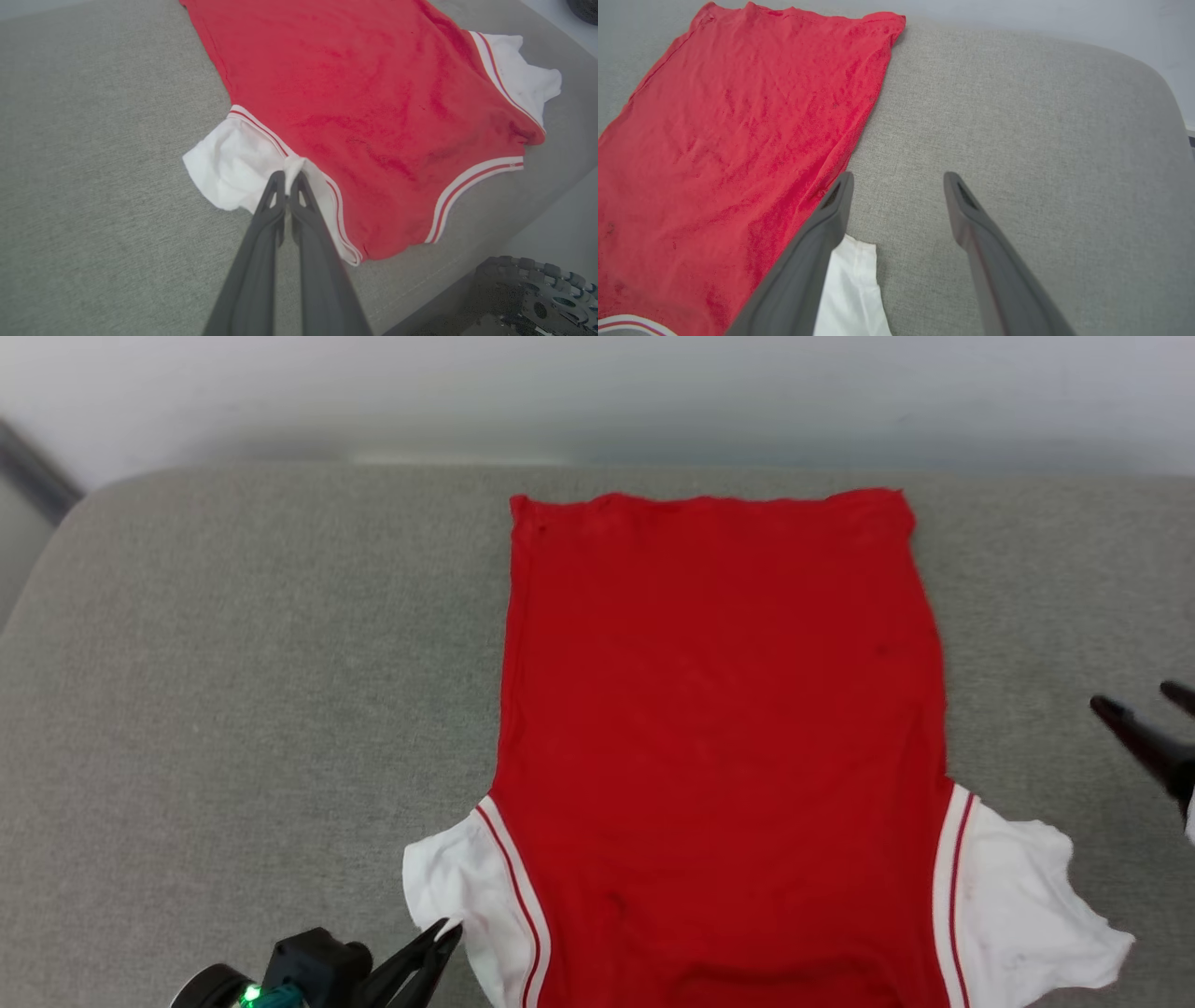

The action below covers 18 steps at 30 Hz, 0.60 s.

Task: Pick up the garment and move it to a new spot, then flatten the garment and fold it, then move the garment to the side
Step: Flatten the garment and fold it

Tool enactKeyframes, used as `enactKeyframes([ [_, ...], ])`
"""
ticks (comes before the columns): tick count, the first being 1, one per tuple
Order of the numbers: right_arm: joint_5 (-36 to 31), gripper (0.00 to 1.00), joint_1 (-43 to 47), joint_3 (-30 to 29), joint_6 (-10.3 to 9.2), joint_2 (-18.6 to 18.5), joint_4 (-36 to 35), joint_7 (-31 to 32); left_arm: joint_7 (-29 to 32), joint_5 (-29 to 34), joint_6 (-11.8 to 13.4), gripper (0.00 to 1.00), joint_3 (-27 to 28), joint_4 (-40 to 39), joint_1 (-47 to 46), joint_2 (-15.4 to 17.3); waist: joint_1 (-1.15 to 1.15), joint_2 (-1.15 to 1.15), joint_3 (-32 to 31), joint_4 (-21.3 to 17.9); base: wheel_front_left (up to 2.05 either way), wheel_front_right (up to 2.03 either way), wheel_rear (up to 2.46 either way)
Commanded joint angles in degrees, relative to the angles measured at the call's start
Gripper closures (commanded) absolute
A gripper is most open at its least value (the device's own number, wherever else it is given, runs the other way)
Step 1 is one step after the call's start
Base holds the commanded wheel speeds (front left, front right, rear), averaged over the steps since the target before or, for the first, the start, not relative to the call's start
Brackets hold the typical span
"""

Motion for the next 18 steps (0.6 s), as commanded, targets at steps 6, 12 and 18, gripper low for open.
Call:
enactKeyframes([
  [6,-5.22,0.00,-18.62,-4.26,-0.03,0.20,2.26,18.23,2.38,4.18,-0.89,1.00,-2.53,-5.85,-6.07,-1.91,-0.01,0.00,14.43,10.08,0.00,0.00,0.00],
  [12,-9.87,0.00,-30.32,-6.56,-0.03,0.98,6.50,26.79,3.17,5.77,-1.67,1.00,-4.33,-7.96,-9.16,-4.20,-0.01,0.00,19.97,14.96,0.00,0.00,0.00],
  [18,-15.95,0.00,-39.64,-6.53,-0.03,-0.71,11.34,32.21,3.28,7.07,-2.67,1.00,-5.61,-9.40,-12.33,-6.32,-0.01,0.00,24.07,19.56,0.00,0.00,0.00],
])
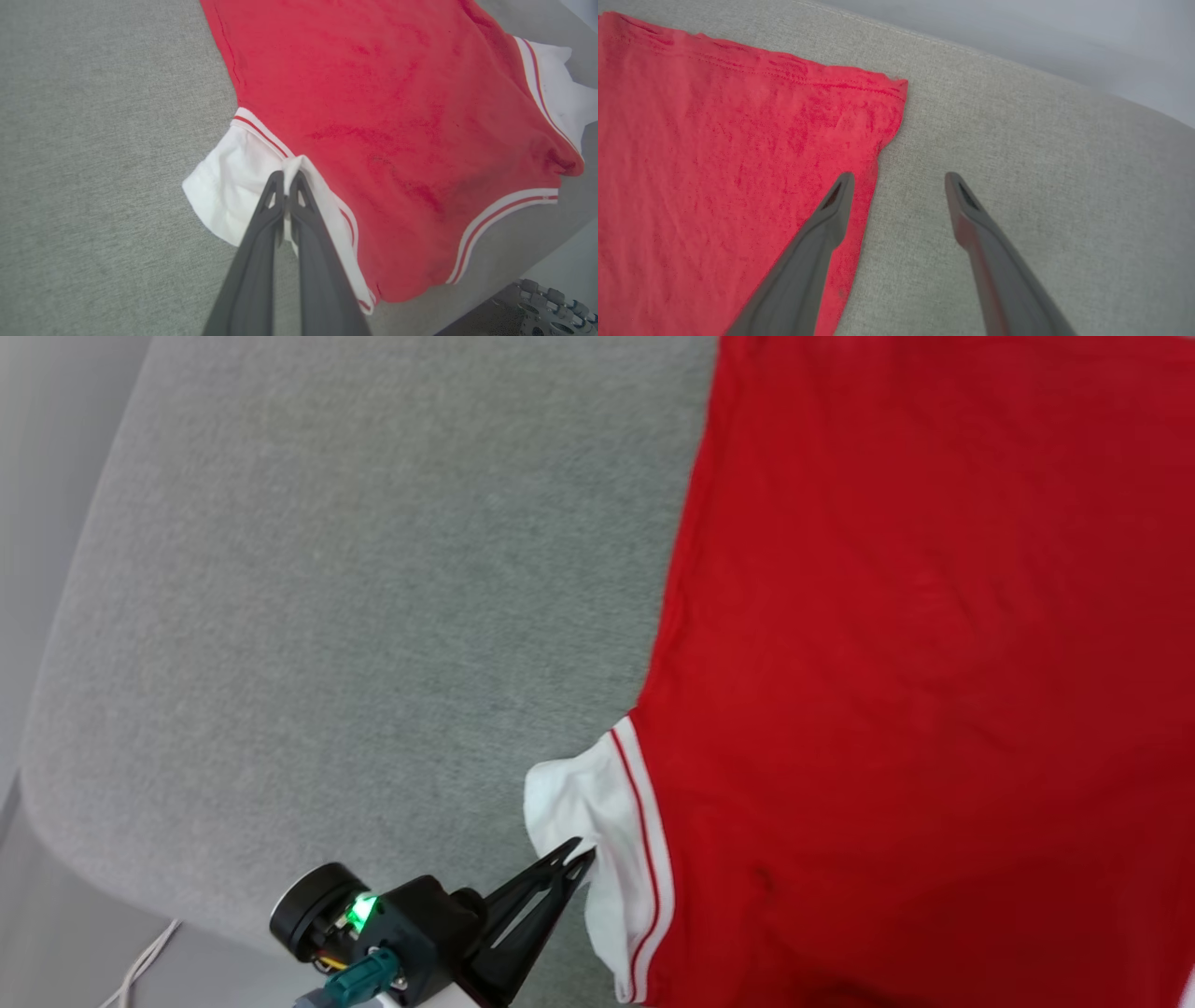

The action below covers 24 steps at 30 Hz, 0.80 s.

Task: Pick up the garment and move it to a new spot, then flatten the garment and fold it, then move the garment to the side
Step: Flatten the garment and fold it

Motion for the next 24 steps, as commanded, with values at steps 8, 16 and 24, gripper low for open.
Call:
enactKeyframes([
  [8,-5.65,0.00,-6.57,-0.34,-0.02,-2.13,6.00,3.64,-1.26,1.19,-1.51,1.00,-1.08,0.47,-3.80,-2.56,-0.02,0.00,7.45,8.03,0.00,0.00,0.00],
  [16,-5.56,0.00,-3.14,3.34,-0.01,-3.46,8.52,5.57,-3.44,0.05,-1.83,1.00,-0.07,2.78,-4.93,-3.54,-0.02,0.00,8.49,9.55,0.00,0.00,0.00],
  [24,-4.64,1.00,-0.64,2.55,-0.03,-3.81,9.60,5.18,-4.03,-0.09,-2.28,1.00,-0.19,4.45,-5.51,-3.65,-0.02,0.00,7.08,8.86,0.00,0.00,0.00],
])
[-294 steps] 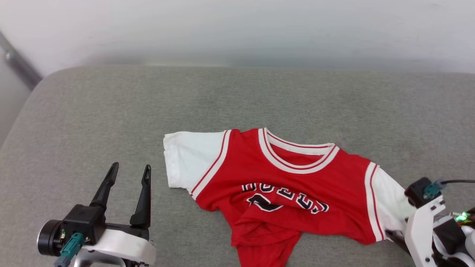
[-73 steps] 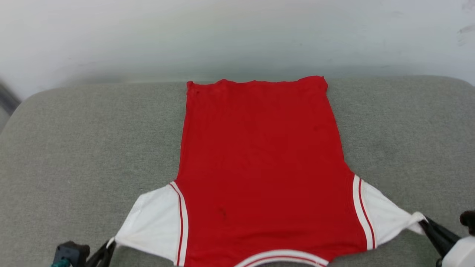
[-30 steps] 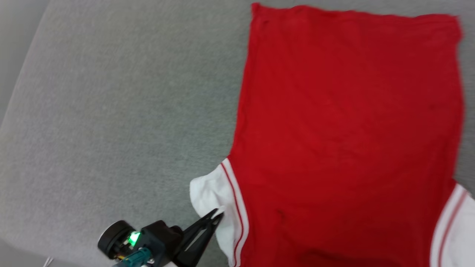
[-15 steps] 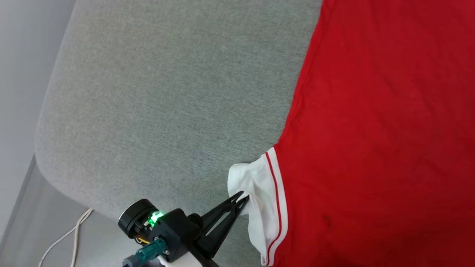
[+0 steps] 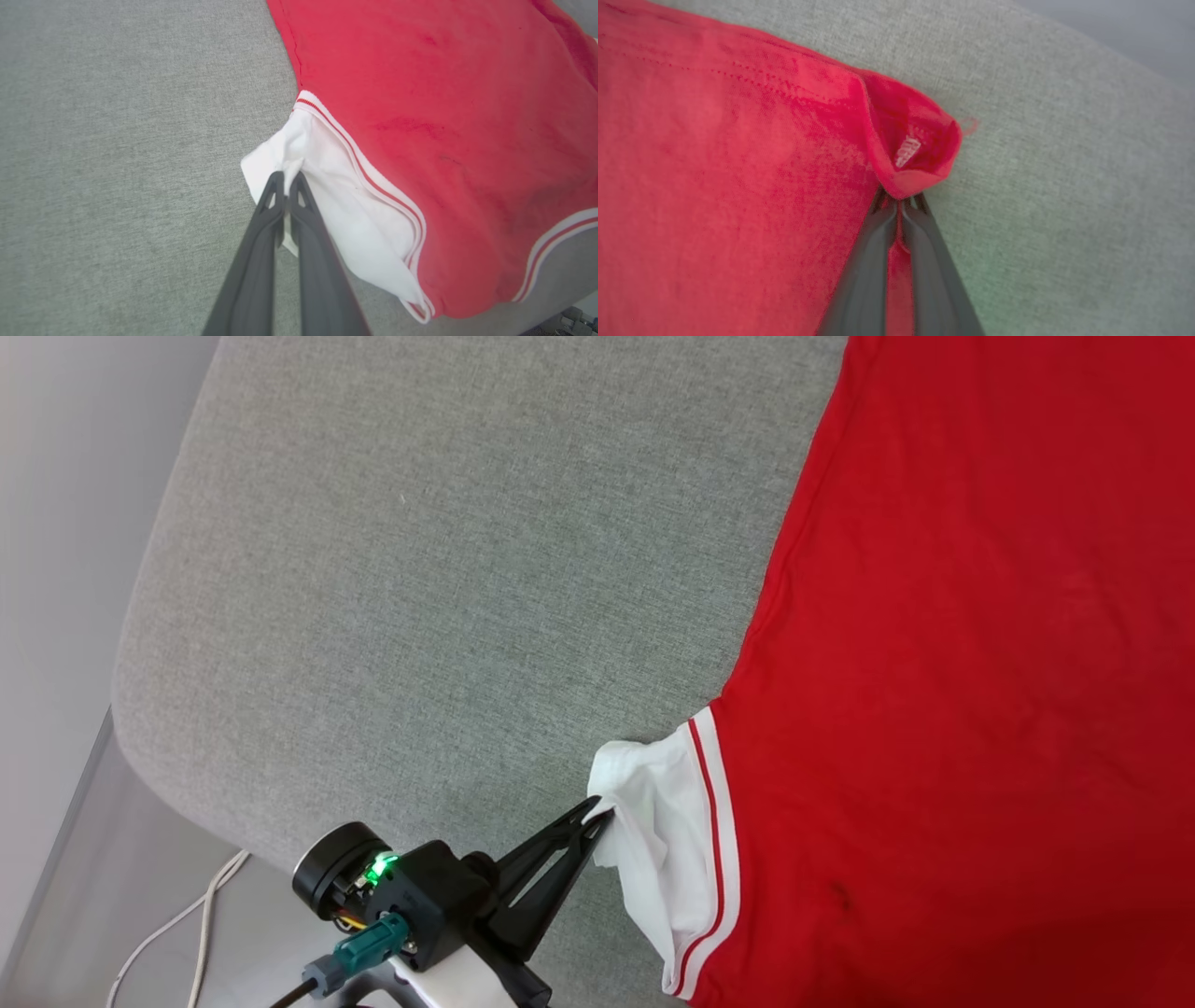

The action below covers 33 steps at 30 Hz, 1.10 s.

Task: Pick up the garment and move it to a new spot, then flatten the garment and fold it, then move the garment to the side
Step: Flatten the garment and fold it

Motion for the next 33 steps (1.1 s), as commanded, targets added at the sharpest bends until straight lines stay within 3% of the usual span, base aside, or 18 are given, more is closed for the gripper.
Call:
enactKeyframes([
  [1,-0.06,1.00,4.78,0.45,-0.04,0.37,2.94,0.85,-0.27,-0.02,-0.20,1.00,0.02,0.43,-0.74,0.14,0.00,0.00,-0.94,-0.73,0.00,0.00,0.00],
  [13,4.95,1.00,15.42,1.14,-0.04,1.78,1.99,-3.91,0.25,1.56,2.71,1.00,1.64,2.27,1.20,3.08,0.00,0.00,-10.76,-9.14,0.00,0.00,0.00],
  [21,11.02,1.00,27.89,2.22,-0.04,3.37,-5.48,-7.38,0.93,1.79,5.60,1.00,3.03,3.56,4.78,6.22,0.00,0.00,-18.14,-16.84,0.00,0.00,0.00],
  [33,12.90,1.00,49.13,-1.87,-0.04,6.84,-16.18,-12.02,-0.31,-3.22,8.14,1.00,5.25,5.93,10.82,6.99,0.00,0.00,-25.73,-24.80,0.00,0.00,0.00],
])
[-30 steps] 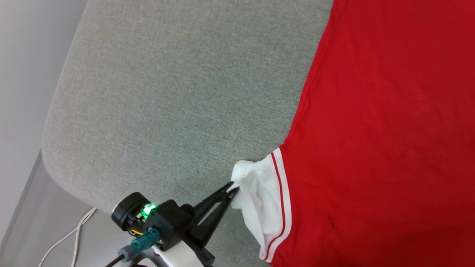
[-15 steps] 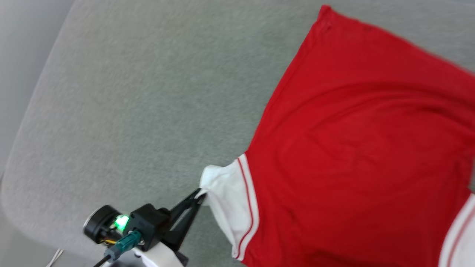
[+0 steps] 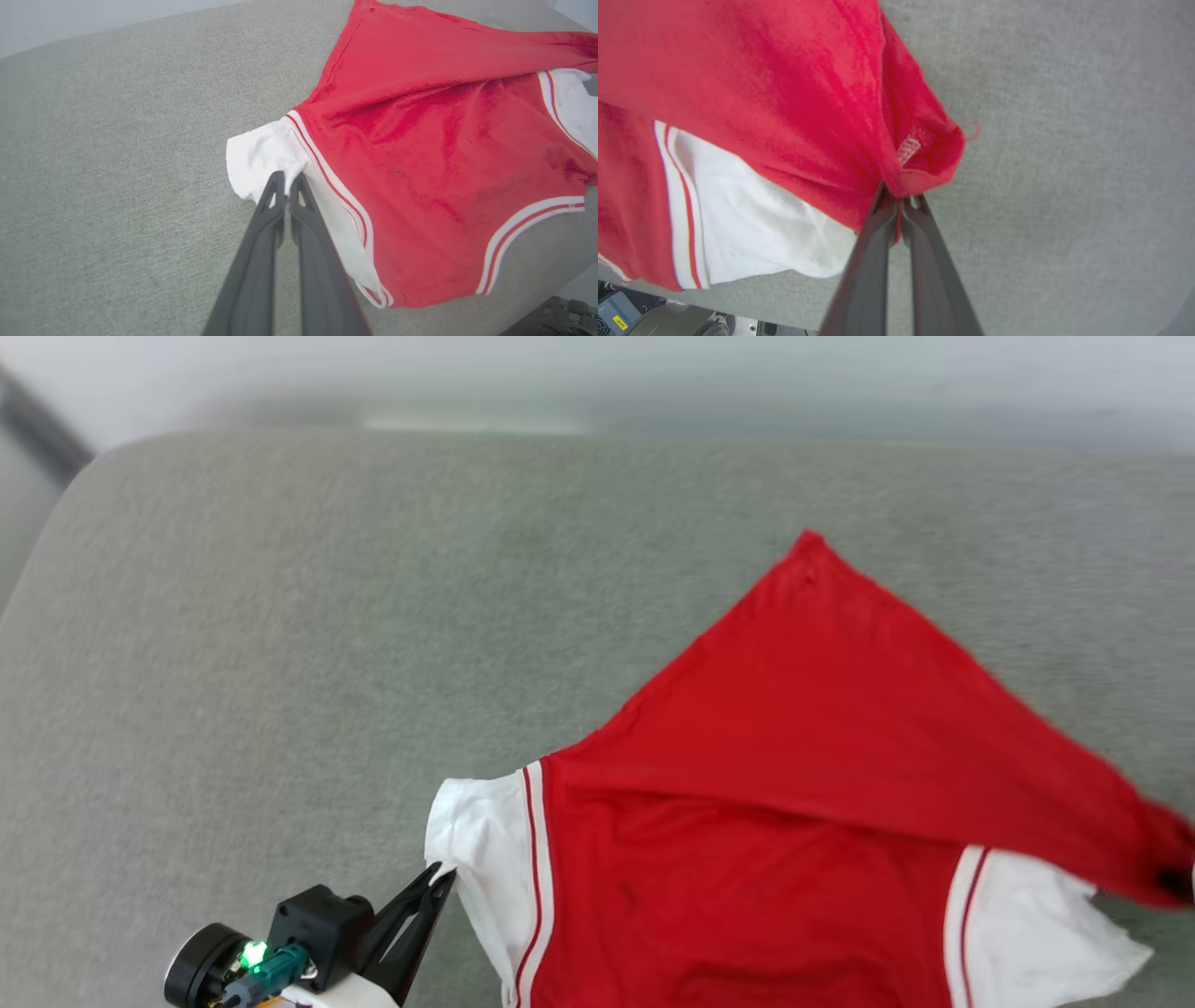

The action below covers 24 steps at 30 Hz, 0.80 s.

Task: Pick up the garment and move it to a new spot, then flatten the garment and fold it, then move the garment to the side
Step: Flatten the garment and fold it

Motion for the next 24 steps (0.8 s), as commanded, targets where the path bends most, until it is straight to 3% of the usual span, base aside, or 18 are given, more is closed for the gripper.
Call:
enactKeyframes([
  [1,0.10,1.00,2.40,-0.60,-0.04,1.13,-0.92,-0.44,-0.32,-0.23,0.26,1.00,0.07,0.43,1.14,0.17,0.01,0.00,-2.63,-2.36,0.00,0.00,0.00],
  [7,-1.01,1.00,11.70,-2.84,-0.04,5.40,-2.69,-2.67,-1.12,-1.53,0.75,1.00,0.52,2.01,2.20,-0.39,0.01,0.00,-4.77,-3.69,0.00,0.00,0.00],
  [14,-2.10,1.00,15.73,-3.22,-0.04,8.55,-0.82,-5.05,-0.62,-1.61,-0.05,1.00,-0.20,2.81,2.04,0.08,0.01,0.00,-6.61,-4.01,0.00,0.00,0.00],
  [15,-2.04,0.14,15.54,-3.17,-0.04,9.00,-0.64,-5.46,-0.55,-1.72,-0.01,1.00,-0.17,2.59,1.92,0.08,0.01,0.00,-6.72,-3.99,0.00,0.00,0.00],
  [16,-1.80,0.00,15.29,-3.20,-0.04,9.42,-0.43,-5.83,-0.46,-1.74,0.02,1.00,-0.17,2.43,1.84,0.12,0.01,0.00,-6.83,-3.93,0.00,0.00,0.00],
  [24,0.08,0.00,9.80,-1.41,-0.03,6.50,-3.88,-4.92,-0.29,-1.12,0.81,1.00,-0.19,1.08,2.13,0.76,0.01,0.00,-6.19,-2.76,0.00,0.00,0.00],
])
